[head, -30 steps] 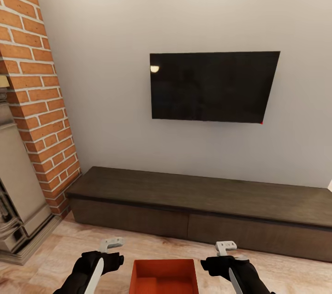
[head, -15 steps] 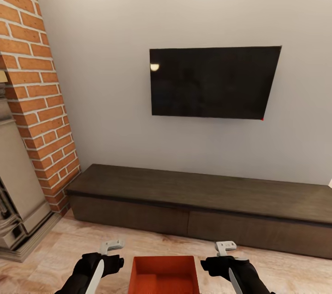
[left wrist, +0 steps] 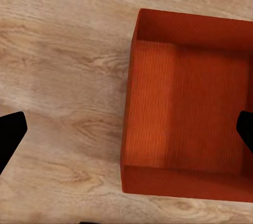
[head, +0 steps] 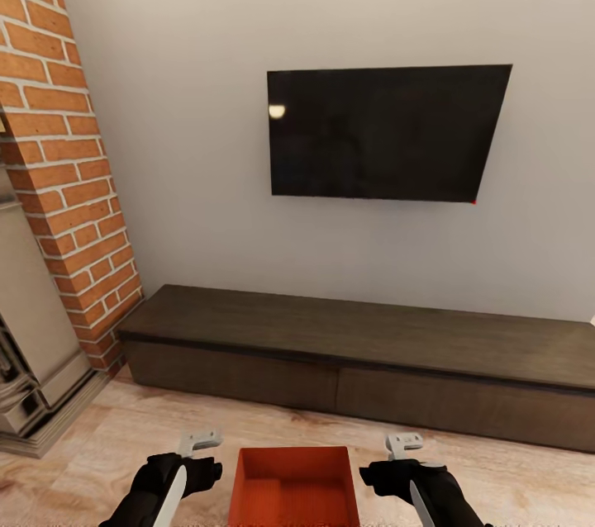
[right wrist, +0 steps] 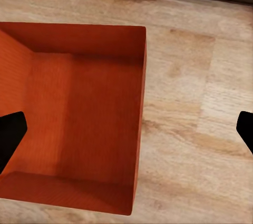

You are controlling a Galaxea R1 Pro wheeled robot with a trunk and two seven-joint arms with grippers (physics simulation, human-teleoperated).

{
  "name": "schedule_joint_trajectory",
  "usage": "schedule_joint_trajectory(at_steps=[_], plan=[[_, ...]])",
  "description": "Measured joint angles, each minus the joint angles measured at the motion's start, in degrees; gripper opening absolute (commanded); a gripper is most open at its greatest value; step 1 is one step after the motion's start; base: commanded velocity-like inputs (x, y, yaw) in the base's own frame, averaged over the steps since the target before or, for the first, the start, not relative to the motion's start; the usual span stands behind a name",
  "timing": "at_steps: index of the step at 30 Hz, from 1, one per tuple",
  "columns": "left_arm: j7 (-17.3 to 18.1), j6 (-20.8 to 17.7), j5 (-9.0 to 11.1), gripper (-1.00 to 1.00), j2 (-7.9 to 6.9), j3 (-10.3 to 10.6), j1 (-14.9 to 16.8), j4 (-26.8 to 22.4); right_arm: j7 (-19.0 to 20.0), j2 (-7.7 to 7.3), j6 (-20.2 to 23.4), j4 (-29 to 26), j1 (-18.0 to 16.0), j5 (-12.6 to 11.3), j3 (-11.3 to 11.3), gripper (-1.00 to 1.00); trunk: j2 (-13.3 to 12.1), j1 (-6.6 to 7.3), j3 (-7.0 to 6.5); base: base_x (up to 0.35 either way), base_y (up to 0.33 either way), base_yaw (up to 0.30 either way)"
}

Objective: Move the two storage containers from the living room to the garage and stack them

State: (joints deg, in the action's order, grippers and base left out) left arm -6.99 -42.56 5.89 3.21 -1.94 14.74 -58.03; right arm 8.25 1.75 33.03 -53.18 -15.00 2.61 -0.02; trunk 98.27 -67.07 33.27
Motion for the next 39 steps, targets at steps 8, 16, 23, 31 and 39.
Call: schedule_joint_trajectory(at_steps=[8,16,23,31,39], plan=[[-0.02,0.07,0.0,1.0,0.0,0.0,0.0,0.0,0.0,0.0,0.0,0.0,0.0,0.0,-0.03,1.0,3.21,-1.76,2.18,0.0,0.0,0.0],[-0.03,0.09,0.02,1.0,0.08,0.0,0.0,-0.08,0.0,0.0,0.0,0.0,0.0,0.0,-0.03,1.0,6.42,-3.54,4.35,-0.071,0.0,0.0],[-0.03,0.14,0.08,1.0,0.09,-0.01,0.0,-0.09,0.0,0.0,0.0,0.0,0.0,0.0,-0.02,1.0,9.23,-5.06,6.25,-0.084,0.0,0.0],[-0.03,0.17,0.09,1.0,0.09,0.0,0.0,-0.09,0.0,0.0,0.0,0.0,0.0,0.0,0.1,1.0,12.44,-6.81,8.43,-0.005,0.0,0.0],[-0.03,0.12,0.08,1.0,0.09,0.0,0.0,-0.07,0.12,0.0,0.0,0.0,0.0,0.02,0.17,1.0,15.65,-8.57,10.6,0.0,0.0,0.0]])
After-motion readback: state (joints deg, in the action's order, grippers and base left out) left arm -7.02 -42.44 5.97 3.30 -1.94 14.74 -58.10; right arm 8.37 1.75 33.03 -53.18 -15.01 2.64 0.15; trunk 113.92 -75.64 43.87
